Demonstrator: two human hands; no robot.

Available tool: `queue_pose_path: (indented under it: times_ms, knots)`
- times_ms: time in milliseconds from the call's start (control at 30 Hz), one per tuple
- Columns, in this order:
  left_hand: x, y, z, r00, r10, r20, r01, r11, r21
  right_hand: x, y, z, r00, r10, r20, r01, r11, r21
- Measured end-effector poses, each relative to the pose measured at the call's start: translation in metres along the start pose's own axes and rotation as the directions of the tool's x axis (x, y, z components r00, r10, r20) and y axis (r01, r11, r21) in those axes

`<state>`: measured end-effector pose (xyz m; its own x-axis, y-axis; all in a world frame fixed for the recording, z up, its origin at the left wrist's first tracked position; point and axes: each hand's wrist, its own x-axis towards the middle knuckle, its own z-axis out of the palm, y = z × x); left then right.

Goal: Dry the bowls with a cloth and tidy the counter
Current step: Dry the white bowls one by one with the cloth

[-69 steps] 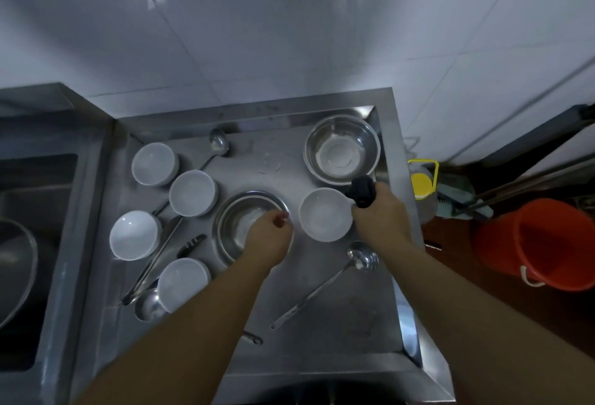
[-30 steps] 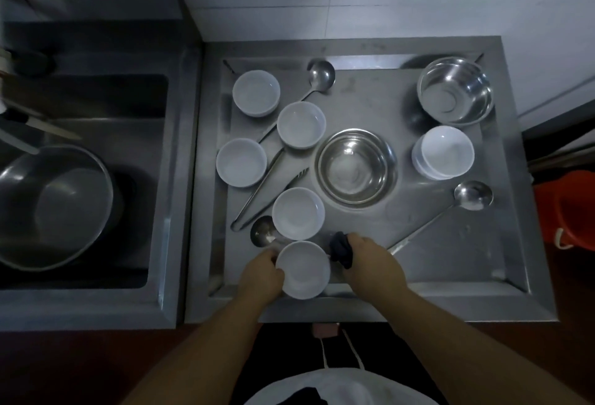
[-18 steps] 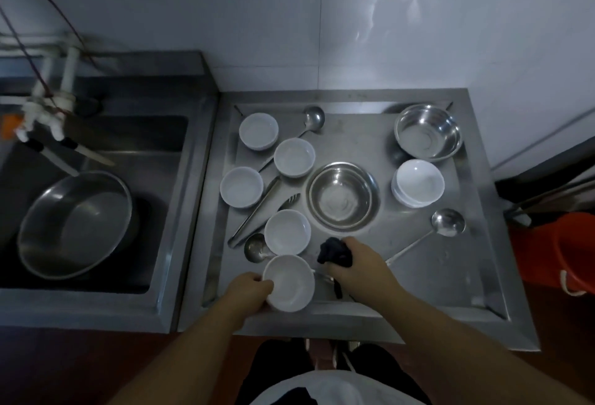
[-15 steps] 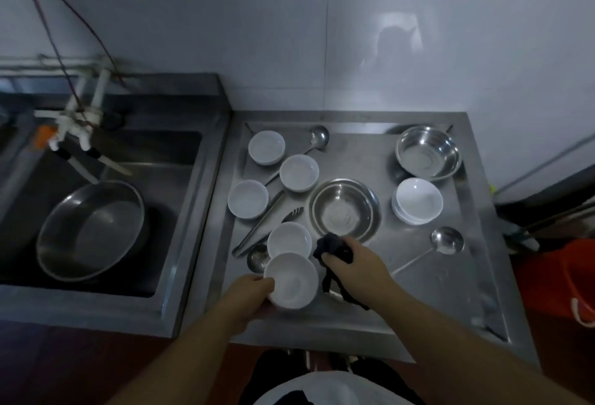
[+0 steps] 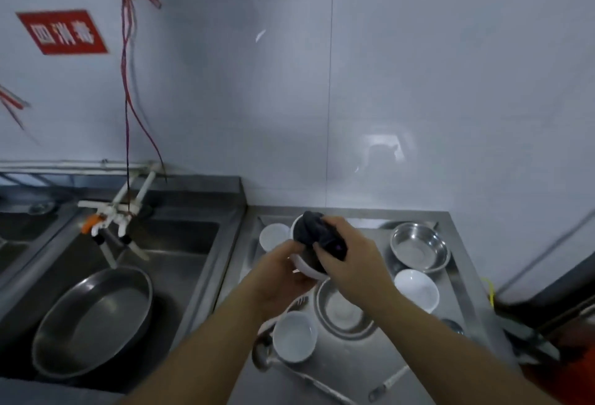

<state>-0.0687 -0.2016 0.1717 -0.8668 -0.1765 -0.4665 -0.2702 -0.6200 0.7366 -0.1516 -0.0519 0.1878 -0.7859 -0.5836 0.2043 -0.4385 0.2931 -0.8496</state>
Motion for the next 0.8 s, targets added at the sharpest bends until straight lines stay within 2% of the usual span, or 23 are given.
queue_pose_path:
  times_ms: [133,300,433,500,600,700,800]
  knots:
    - [-0.003,0.033,0.005,0.996,0.041,0.073,-0.045,0.997,0.055,0.013,-0.032,0.001,0.993,0.025,-0.119,-0.015,0.997,0.082]
    - [-0.009,0.063,-0.005,0.989,0.061,0.136,-0.072,0.995,0.074,0.022,-0.067,0.007,0.971,0.16,-0.175,-0.102,0.947,0.305]
    - [-0.012,0.074,-0.008,0.97,0.085,0.229,-0.104,0.992,0.073,0.019,-0.084,0.015,0.975,0.211,-0.062,-0.148,0.837,0.528]
    - [-0.015,0.081,-0.007,0.946,0.094,0.31,-0.114,0.992,0.045,0.016,-0.089,0.018,0.977,0.21,-0.022,-0.165,0.825,0.54]
    - [-0.017,0.084,-0.002,0.933,0.107,0.344,-0.114,0.993,0.001,0.016,-0.095,0.012,0.993,0.118,-0.027,-0.096,0.902,0.42]
    - [-0.019,0.084,0.008,0.93,0.123,0.346,-0.11,0.992,-0.057,0.021,-0.096,-0.002,1.0,-0.014,-0.002,0.014,0.99,0.138]
    - [-0.023,0.087,0.017,0.936,0.156,0.316,-0.142,0.988,-0.067,0.028,-0.099,-0.013,0.985,-0.157,0.072,0.167,0.974,-0.154]
